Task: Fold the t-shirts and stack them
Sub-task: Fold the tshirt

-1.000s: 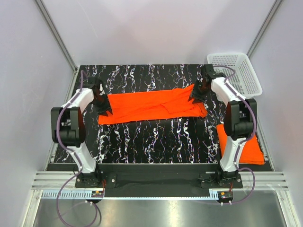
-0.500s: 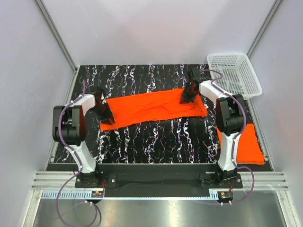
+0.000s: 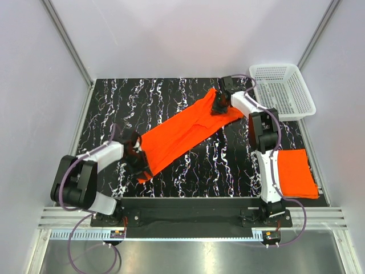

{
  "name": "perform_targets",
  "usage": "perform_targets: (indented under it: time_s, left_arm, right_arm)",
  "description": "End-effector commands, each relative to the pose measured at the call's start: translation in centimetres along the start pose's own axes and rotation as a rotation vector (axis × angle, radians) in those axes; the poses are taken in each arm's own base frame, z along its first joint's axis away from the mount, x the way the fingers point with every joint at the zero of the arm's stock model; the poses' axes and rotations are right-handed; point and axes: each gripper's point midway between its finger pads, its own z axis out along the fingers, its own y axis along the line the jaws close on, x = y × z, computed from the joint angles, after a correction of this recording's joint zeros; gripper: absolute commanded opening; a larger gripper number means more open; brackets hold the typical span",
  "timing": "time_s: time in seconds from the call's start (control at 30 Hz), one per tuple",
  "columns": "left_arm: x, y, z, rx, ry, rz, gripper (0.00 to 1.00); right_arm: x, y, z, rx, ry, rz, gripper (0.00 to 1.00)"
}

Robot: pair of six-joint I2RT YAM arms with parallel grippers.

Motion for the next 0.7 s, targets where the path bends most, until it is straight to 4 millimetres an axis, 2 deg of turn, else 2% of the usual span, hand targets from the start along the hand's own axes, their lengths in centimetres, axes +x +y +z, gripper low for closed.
perform_targets:
  time_s: [0.0,0.03,0.07,0.1,0.13,0.17,0.2,0.23,0.27,0.3,0.37,0.4,0.5,0.57,0.67]
  left_arm:
    - [2.6,-2.5,-0.2,0.066,0.002,-0.004,0.4]
    - [3.6,-3.3,0.3,0.084,0.007,0.032,0.41]
    - [4.1,-4.1,0.4,0.111,0.017,0.039,0.43]
    - [4.5,-4.9,0.6,0.13,0.022,0.02,0.45]
    - [5.1,-6.4,0.9,0.166,0.028,0.064,0.46]
    - [5.3,-7.2,1.1,0.175,0.033,0.083,0.46]
    - [5.5,-7.7,1.7,0.165,0.049,0.097,0.47]
    - [5.8,-9.7,1.4,0.188,0.048,0.154,0.47]
    - [6.1,-10.7,1.3,0.2,0.061,0.179,0.46]
    - [5.8,-12.5,0.5,0.223,0.052,0.221,0.45]
    - [5.8,-14.1,-1.0,0.233,0.008,0.284,0.46]
    - [5.3,-15.1,-3.0,0.251,-0.038,0.331,0.47]
    - [2.1,-14.3,-6.2,0.195,-0.161,0.372,0.52]
    - [0.2,-13.0,-6.9,0.163,-0.2,0.356,0.52]
    - [-3.5,-9.3,-6.7,0.099,-0.233,0.288,0.52]
  right_arm:
    - [-0.6,2.1,2.8,-0.061,-0.009,-0.096,0.08]
    - [-0.9,2.9,3.1,-0.084,-0.01,-0.102,0.09]
    - [-1.8,4.5,2.9,-0.133,-0.028,-0.109,0.09]
    - [-1.4,4.6,4.1,-0.139,-0.013,-0.106,0.1]
    - [-1.3,5.4,4.6,-0.159,-0.009,-0.11,0.11]
    - [-2.5,7.2,4.0,-0.213,-0.033,-0.114,0.12]
    - [-1.9,7.3,5.4,-0.218,-0.017,-0.115,0.12]
    - [-1.8,8.2,5.5,-0.243,-0.01,-0.119,0.13]
    - [-3.1,9.6,4.9,-0.28,-0.046,-0.132,0.16]
    - [-2.6,9.5,5.8,-0.28,-0.03,-0.132,0.17]
    - [-3.2,10.1,5.6,-0.294,-0.044,-0.136,0.18]
    - [-3.2,10.2,5.4,-0.293,-0.043,-0.134,0.18]
    - [-2.3,9.1,5.0,-0.253,-0.018,-0.137,0.2]
    - [-2.1,9.2,4.5,-0.257,-0.011,-0.145,0.22]
    - [-2.4,9.4,3.5,-0.261,-0.018,-0.153,0.28]
